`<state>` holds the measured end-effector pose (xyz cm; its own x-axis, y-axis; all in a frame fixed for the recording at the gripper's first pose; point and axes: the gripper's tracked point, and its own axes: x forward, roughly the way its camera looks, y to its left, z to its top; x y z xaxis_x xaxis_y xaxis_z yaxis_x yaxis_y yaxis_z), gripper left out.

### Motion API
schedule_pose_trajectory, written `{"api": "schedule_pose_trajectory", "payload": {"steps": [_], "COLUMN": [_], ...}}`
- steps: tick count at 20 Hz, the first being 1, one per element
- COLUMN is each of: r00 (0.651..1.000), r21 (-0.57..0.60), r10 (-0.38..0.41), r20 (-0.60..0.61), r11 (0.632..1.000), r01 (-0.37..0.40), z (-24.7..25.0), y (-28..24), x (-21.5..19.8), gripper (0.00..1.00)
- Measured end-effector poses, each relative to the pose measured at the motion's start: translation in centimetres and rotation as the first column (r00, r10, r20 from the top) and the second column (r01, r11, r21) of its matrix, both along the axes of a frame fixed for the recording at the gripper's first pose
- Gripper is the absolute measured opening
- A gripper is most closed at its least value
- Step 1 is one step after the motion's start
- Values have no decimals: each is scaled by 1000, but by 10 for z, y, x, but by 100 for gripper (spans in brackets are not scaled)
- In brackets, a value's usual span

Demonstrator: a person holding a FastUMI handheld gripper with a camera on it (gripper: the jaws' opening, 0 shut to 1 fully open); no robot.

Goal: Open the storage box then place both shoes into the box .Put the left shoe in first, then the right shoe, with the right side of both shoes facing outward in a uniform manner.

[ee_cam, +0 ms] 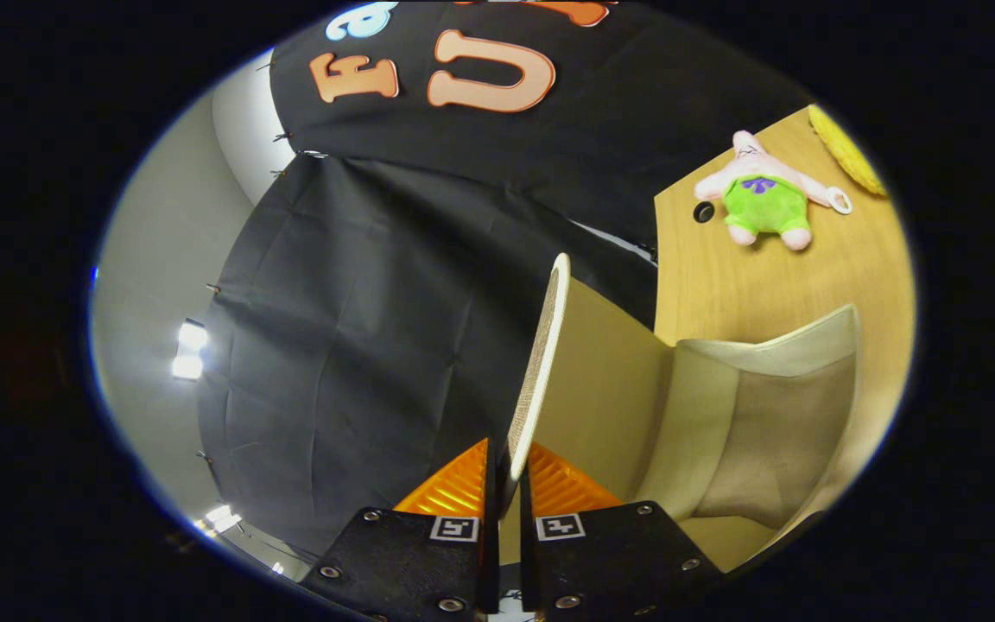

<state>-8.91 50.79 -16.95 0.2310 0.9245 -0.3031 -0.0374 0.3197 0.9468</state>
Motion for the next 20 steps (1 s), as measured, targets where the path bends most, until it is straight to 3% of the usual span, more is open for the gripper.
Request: {"api": "schedule_pose_trajectory", "payload": {"steps": [2,5,6,10,12,14,16,18,20], "r00": [999,995,994,979,963,947,942,948,956], "r21": [-16,-52,-65,-192,-304,-433,-570,-677,-737], "r10": [23,59,51,-39,-85,-108,-109,-117,-148], "r20": [22,77,97,199,255,302,318,296,252], "r11": [1000,997,997,978,939,869,771,674,611], "r01": [-23,-55,-45,78,163,237,282,295,289], "z": [3,3,1,-19,-43,-74,-108,-144,-175], "y": [26,44,44,-15,-63,-118,-178,-238,-291], "x": [-5,-11,-8,11,22,30,35,25,11], "gripper": [20,88,96,97,97,97,97,97,97]}}
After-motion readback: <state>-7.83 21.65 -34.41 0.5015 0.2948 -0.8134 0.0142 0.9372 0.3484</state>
